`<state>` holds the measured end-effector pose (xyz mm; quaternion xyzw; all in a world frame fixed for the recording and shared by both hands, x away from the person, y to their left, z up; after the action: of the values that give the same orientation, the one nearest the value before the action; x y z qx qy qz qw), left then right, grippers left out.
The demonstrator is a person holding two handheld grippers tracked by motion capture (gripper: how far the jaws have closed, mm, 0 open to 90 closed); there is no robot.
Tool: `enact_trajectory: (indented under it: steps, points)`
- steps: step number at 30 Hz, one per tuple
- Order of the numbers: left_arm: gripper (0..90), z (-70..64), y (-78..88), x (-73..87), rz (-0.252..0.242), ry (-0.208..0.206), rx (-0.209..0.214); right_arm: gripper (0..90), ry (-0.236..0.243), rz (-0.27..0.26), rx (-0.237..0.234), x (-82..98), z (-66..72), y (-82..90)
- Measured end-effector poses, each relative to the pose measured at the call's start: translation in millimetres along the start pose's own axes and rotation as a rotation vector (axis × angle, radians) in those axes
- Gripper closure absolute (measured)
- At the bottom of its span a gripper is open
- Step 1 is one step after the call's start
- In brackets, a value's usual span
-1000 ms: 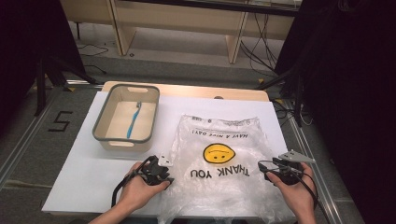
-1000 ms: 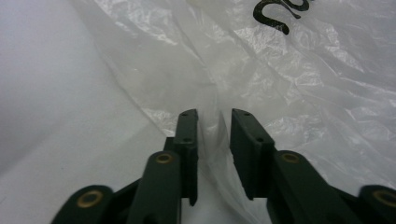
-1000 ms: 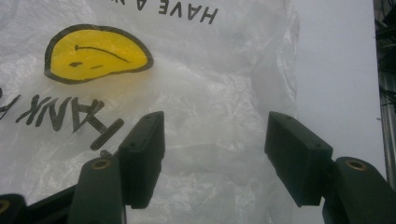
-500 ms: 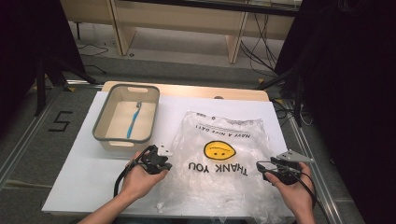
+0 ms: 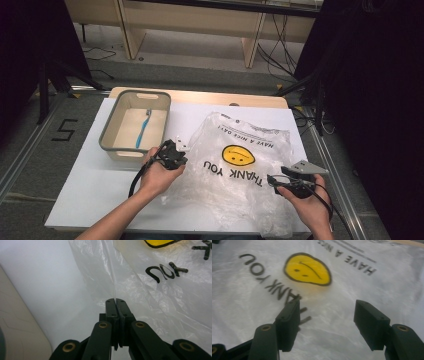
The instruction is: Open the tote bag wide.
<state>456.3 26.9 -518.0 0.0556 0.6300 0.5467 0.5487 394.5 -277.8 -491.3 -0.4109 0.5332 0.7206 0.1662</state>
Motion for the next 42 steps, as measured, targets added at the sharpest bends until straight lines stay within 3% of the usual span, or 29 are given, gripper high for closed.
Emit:
enact_trajectory:
  steps: [3, 10, 18, 26, 31, 35, 39, 42]
  points:
    - [88.8, 4.7, -5.6, -2.4, 0.007, -0.015, -0.029, 39.0, 0.053, 0.025, -0.071, 0.7, 21.9, -6.8]
    - [88.8, 13.8, -10.8, -13.5, -0.008, -0.034, -0.09, 39.1, 0.124, 0.066, -0.154, 4.5, 53.2, -18.4]
    - [88.8, 23.6, -20.8, -17.9, -0.001, -0.011, -0.118, 38.7, 0.161, 0.115, -0.201, 12.8, 70.8, -29.2]
    - [87.1, 30.4, -22.5, -22.2, 0.004, -0.033, -0.153, 38.7, 0.202, 0.143, -0.254, 18.3, 90.9, -39.1]
    - [76.9, 35.3, -19.1, -23.1, -0.017, -0.028, -0.171, 38.7, 0.208, 0.145, -0.264, 17.8, 96.0, -42.3]
    - [56.6, 34.4, -9.6, -26.5, -0.055, -0.037, -0.179, 39.0, 0.209, 0.138, -0.264, 16.7, 97.0, -42.5]
    - [39.7, 31.6, 5.5, -27.0, -0.081, -0.022, -0.196, 42.0, 0.217, 0.147, -0.278, 18.5, 100.2, -44.9]
    - [35.6, 25.3, 20.4, -28.9, -0.11, -0.032, -0.197, 45.1, 0.233, 0.166, -0.291, 21.5, 105.0, -48.4]
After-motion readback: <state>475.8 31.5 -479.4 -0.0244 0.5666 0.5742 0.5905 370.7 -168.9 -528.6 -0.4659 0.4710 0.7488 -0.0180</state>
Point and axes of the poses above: each handheld gripper's, and its own axes: y roughly backward along the jaws, x roughly out of its underside, z roughly to its left, the point moved 9 cm from there along -y, roughly forward along the jaws, and after that the axes turned 10 degrees about -y, right-handed, at the moved point
